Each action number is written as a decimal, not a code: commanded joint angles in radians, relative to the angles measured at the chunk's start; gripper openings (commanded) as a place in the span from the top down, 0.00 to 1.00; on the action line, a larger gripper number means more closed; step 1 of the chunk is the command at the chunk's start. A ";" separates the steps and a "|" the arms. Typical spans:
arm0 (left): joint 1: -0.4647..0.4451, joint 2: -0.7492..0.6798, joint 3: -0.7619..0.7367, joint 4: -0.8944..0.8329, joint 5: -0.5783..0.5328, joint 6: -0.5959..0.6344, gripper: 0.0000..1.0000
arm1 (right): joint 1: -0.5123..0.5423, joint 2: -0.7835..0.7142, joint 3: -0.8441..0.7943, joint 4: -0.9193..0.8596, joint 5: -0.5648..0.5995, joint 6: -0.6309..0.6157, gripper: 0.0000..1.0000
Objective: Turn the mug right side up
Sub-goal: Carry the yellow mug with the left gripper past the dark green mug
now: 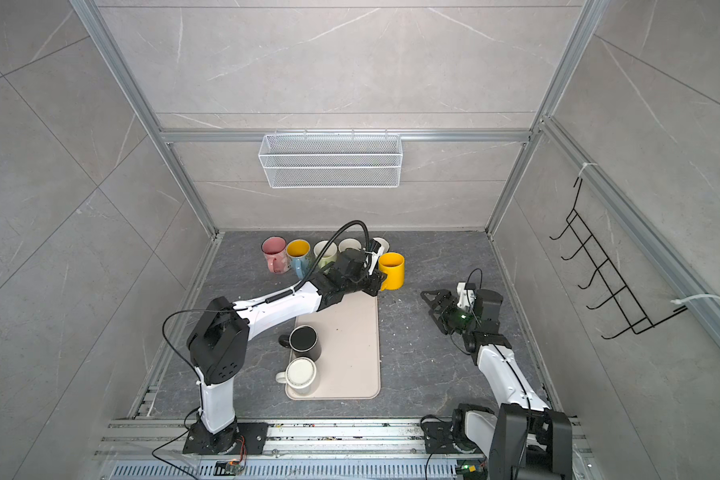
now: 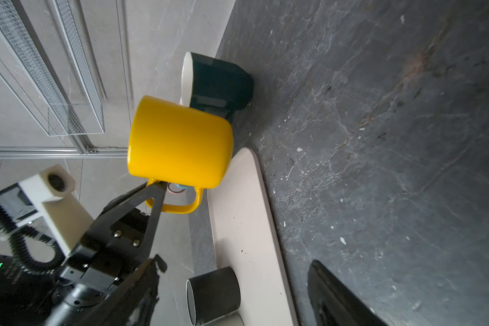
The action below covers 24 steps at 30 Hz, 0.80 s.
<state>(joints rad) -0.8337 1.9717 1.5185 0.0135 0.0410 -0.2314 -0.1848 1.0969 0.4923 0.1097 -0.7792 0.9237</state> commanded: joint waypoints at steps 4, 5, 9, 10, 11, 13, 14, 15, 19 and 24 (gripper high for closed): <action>-0.008 0.074 0.111 0.205 0.031 0.050 1.00 | -0.035 -0.060 -0.051 -0.035 -0.035 -0.027 0.15; -0.009 0.088 0.116 0.220 0.032 0.050 1.00 | -0.039 -0.069 -0.055 -0.045 -0.037 -0.033 0.15; -0.010 0.141 0.145 0.258 0.049 0.050 1.00 | -0.048 -0.092 -0.061 -0.079 -0.038 -0.060 0.15; -0.010 0.152 0.155 0.263 0.055 0.051 1.00 | -0.049 -0.094 -0.058 -0.087 -0.038 -0.068 0.15; -0.011 0.168 0.163 0.272 0.056 0.051 1.00 | -0.052 -0.092 -0.051 -0.098 -0.038 -0.075 0.15; -0.012 0.193 0.174 0.294 0.057 0.047 1.00 | -0.054 -0.086 -0.038 -0.112 -0.043 -0.090 0.15; -0.012 0.205 0.180 0.304 0.057 0.046 1.00 | -0.056 -0.084 -0.035 -0.113 -0.045 -0.092 0.15; -0.012 0.216 0.187 0.311 0.058 0.043 1.00 | -0.057 -0.083 -0.033 -0.113 -0.045 -0.092 0.15; -0.015 0.256 0.213 0.319 0.036 0.036 1.00 | -0.060 -0.080 -0.032 -0.118 -0.051 -0.101 0.15; -0.023 0.297 0.227 0.349 -0.012 0.052 1.00 | -0.062 -0.083 -0.047 -0.125 -0.054 -0.114 0.15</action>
<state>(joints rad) -0.8459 2.2753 1.6787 0.1986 0.0616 -0.2043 -0.2409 1.0183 0.4412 0.0090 -0.8162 0.8406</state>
